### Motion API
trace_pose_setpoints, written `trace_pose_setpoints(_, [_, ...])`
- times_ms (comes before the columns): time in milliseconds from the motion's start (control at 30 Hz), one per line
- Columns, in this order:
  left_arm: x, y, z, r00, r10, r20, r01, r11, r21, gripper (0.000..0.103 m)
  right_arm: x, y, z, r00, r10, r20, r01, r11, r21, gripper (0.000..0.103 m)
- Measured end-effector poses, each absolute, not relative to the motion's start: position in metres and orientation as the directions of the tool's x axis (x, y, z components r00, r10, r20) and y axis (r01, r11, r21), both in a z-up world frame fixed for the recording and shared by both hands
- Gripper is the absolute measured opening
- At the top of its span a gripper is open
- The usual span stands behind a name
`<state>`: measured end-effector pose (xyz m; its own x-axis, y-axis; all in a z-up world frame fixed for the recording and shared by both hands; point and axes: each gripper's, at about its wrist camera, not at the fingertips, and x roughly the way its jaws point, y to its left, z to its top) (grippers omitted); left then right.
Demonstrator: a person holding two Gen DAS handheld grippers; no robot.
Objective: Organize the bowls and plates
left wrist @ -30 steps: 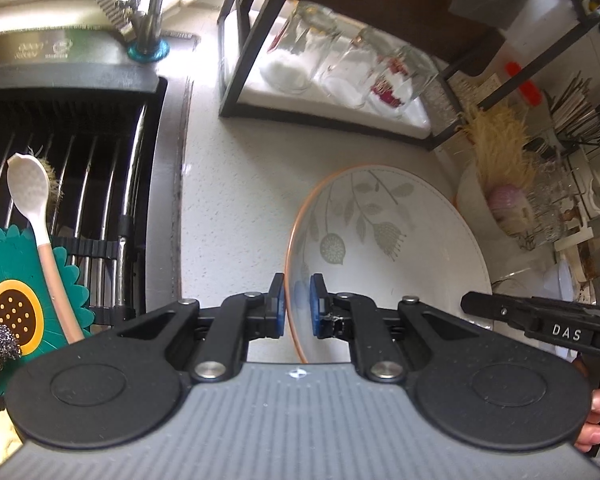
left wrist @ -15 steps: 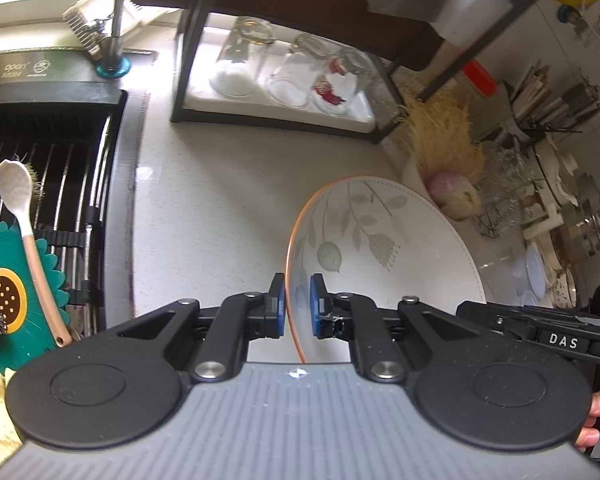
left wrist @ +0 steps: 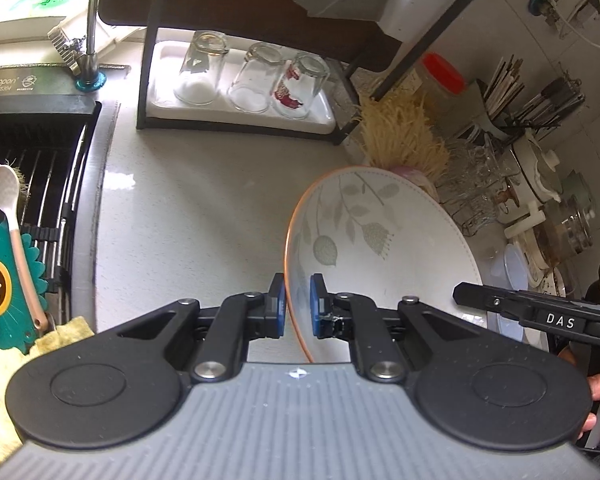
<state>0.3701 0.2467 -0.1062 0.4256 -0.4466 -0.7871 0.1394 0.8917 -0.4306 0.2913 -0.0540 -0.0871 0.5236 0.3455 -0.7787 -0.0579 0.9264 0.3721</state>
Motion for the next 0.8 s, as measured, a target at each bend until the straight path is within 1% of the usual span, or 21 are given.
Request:
trace_pose_setpoints(400, [0.354, 0.186, -0.097, 0.475, -0.426, -0.77, 0.128, 0.899, -0.419, 0.014, 0.276, -0.109, -0.086, 0.539, 0.365, -0.759, -0.077, 0.919, 0.388, 0.014])
trace_pose_setpoints(600, [0.345, 0.15, -0.108, 0.47, -0.433, -0.769, 0.104, 0.892, -0.439, 0.014, 0.266, -0.142, -0.089, 0.54, 0.355, -0.763, -0.081, 0.925, 0.372, 0.014])
trace_pose_setpoints(800, [0.336, 0.114, -0.123, 0.448, -0.43, -0.784, 0.101, 0.896, -0.433, 0.014, 0.256, -0.171, -0.101, 0.524, 0.328, -0.786, -0.072, 0.937, 0.343, 0.014])
